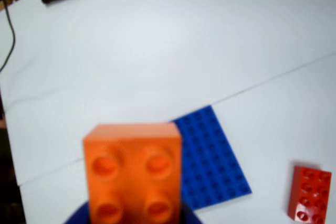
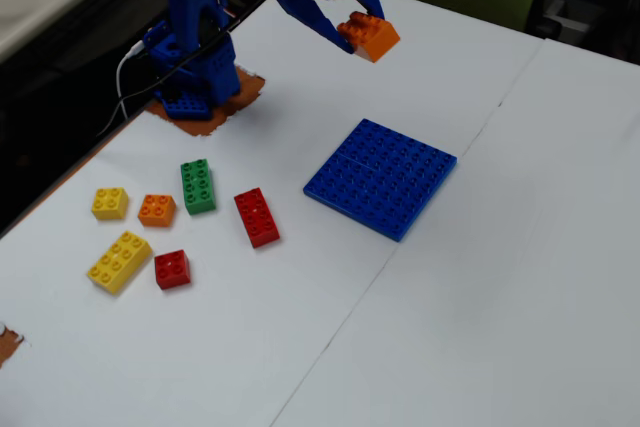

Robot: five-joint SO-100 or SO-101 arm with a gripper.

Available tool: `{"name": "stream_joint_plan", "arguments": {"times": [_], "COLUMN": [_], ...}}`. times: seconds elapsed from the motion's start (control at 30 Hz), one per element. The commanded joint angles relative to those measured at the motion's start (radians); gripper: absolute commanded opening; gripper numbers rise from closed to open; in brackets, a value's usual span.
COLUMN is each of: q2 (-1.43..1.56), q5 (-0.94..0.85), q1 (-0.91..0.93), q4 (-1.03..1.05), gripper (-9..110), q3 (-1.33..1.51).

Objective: Pick up the 2x4 orange block and go up the 8x8 blue block.

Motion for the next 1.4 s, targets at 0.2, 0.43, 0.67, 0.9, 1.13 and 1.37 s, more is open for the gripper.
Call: {"name": "stream_joint_plan", "arguments": {"times": [0.2, 0.43, 0.67, 0.9, 1.13, 1.37], "q2": [-0.166, -0.241, -0.288, -0.304, -0.276, -0.272], "q5": [-0.207, -0.354, -0.379, -0.436, -0.434, -0.423], "q1": [-0.009, 0.005, 0.020, 0.052, 0.067, 0.071], "q4": [0.008, -0.029, -0.083, -0.048, -0.003, -0.005], "gripper": [0, 0, 0, 0, 0, 0], "q3": [0.008, -0.006, -0.008, -0.011, -0.014, -0.014]}}
